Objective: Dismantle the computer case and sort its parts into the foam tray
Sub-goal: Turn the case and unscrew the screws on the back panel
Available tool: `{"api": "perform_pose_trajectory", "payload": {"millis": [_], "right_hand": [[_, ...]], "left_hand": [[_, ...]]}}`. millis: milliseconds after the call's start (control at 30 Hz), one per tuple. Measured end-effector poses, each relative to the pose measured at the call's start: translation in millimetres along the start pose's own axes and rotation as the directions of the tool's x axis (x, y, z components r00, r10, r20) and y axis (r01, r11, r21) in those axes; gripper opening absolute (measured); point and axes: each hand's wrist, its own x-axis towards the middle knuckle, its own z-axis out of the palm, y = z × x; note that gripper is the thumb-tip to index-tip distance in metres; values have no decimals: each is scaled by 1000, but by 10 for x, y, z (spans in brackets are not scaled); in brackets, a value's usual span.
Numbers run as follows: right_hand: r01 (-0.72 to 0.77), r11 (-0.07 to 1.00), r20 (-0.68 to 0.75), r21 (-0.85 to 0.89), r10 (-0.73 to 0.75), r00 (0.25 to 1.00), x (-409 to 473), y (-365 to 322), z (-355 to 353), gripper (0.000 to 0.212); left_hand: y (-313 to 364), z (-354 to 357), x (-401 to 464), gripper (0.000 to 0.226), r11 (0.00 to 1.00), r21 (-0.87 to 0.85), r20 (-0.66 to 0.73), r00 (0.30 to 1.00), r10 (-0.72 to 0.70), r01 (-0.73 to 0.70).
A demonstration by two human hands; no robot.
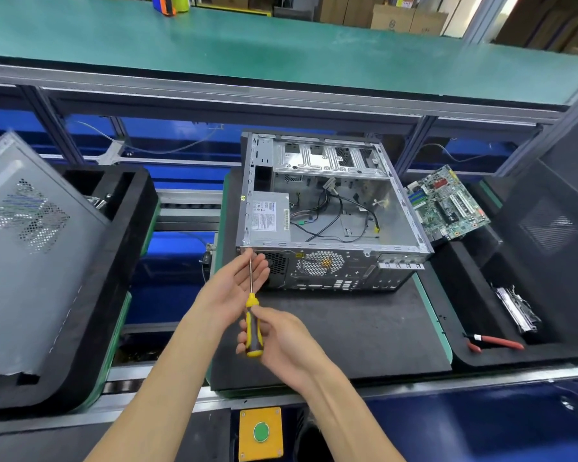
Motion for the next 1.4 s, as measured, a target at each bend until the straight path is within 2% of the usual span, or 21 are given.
{"api": "perform_pose_trajectory", "payload": {"millis": [100, 167, 233, 367, 467, 500, 567, 600, 633, 700, 767, 800, 933, 1000, 1067, 1100, 1167, 1233, 1267, 1333, 1400], "right_hand": [[5, 1000, 27, -8, -5, 1000, 6, -34, 65, 12], [-16, 998, -12, -56, 15, 1000, 23, -36, 91, 15], [5, 988, -73, -156, -16, 997, 34, -23, 62, 16], [51, 953, -72, -297, -75, 995, 3, -39, -27, 9], [20, 850, -121, -527, -98, 988, -46, -39, -90, 12], [3, 812, -124, -583, -93, 988, -73, -28, -139, 11], [-34, 749, -132, -661, -71, 989, -141, -1, -276, 12], [-59, 715, -145, -697, -60, 988, -179, 16, -357, 13], [-88, 679, -164, -729, -48, 985, -213, 36, -444, 14], [-157, 604, -212, -782, -20, 977, -264, 72, -606, 17], [-245, 508, -268, -826, 29, 963, -300, 78, -750, 18], [-287, 459, -291, -841, 65, 955, -311, 61, -810, 18], [-353, 365, -312, -861, 167, 935, -353, -109, -933, 14], [-361, 347, -314, -866, 185, 931, -387, -212, -953, 13], [-360, 335, -313, -871, 188, 931, -424, -320, -987, 13], [-354, 346, -306, -869, 186, 934, -441, -369, -1008, 13], [-320, 406, -274, -856, 170, 947, -458, -447, -1035, 13], [-274, 480, -224, -833, 160, 961, -446, -474, -1028, 13], [-256, 516, -204, -817, 157, 966, -423, -459, -1008, 13], [-212, 595, -190, -775, 100, 977, -322, -372, -930, 10], [-137, 730, -217, -670, -17, 976, -146, -194, -799, 7]], "left_hand": [[-15, 23, -9, 16, 1000, -9, 10, 1000, 2, -2], [-17, 26, -17, 14, 1000, -9, 3, 1000, 16, -16], [-17, 14, -23, 14, 1000, 2, -7, 1000, 20, -20], [-30, 39, -10, 12, 999, -41, 2, 1000, -13, 13], [-43, 70, 24, 17, 999, -45, -45, 999, 14, -16], [-62, 58, 44, 17, 999, 8, -65, 996, 53, -53], [-152, -47, 75, 16, 950, 275, -126, 974, 189, -149], [-224, -129, 89, 18, 871, 458, -149, 951, 271, -176], [-308, -225, 104, 23, 746, 640, -137, 928, 345, -183], [-479, -389, 135, 32, 377, 916, -12, 929, 370, -138], [-604, -464, 166, 35, -24, 998, 59, 962, 266, -55], [-639, -467, 180, 35, -158, 987, 60, 973, 223, -24], [-707, -375, 215, 27, -475, 880, 81, 988, 128, -10], [-708, -354, 241, 26, -567, 824, 96, 990, 100, -22], [-681, -350, 258, 28, -581, 813, 67, 997, 50, -25], [-654, -355, 262, 27, -551, 834, 42, 999, 17, -26], [-569, -362, 264, 22, -430, 903, -17, 998, -58, -10], [-435, -397, 273, 17, -259, 966, -46, 996, -82, 23], [-364, -431, 278, 15, -169, 985, -45, 998, -35, 39], [-235, -527, 297, 9, -26, 999, -32, 982, 185, 37], [-185, -632, 312, 13, 64, 998, -7, 901, 434, -23]]}}
